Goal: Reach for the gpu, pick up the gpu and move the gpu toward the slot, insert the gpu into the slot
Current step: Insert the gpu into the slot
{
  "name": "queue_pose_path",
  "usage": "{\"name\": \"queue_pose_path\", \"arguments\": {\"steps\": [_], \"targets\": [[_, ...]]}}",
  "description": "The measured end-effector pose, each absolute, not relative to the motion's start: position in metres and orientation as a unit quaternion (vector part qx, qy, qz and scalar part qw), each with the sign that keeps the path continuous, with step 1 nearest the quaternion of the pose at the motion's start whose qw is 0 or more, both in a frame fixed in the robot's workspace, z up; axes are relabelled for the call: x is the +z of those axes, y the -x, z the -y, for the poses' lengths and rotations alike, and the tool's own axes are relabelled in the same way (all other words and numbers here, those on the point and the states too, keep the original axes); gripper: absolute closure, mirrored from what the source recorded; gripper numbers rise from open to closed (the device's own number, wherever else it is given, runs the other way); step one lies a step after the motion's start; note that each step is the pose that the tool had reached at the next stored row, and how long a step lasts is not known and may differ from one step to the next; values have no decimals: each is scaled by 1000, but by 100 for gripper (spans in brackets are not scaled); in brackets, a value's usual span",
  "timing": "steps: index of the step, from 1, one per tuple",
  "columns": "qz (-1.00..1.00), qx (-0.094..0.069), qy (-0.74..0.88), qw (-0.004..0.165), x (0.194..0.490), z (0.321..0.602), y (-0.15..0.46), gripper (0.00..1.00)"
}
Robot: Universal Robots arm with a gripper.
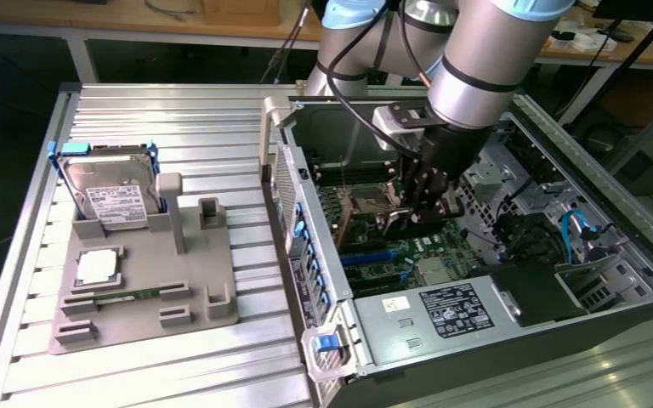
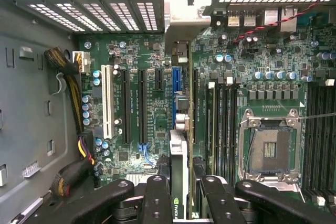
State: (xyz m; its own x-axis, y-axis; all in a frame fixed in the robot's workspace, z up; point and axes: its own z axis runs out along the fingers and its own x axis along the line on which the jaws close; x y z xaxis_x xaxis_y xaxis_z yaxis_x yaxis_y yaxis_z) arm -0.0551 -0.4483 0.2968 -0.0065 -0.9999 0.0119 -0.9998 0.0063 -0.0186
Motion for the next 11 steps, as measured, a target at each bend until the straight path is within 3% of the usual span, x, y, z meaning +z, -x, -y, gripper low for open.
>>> {"name": "queue_pose_path", "arguments": {"steps": [11], "targets": [[-709, -11, 705, 2, 296, 449, 63, 73]]}}
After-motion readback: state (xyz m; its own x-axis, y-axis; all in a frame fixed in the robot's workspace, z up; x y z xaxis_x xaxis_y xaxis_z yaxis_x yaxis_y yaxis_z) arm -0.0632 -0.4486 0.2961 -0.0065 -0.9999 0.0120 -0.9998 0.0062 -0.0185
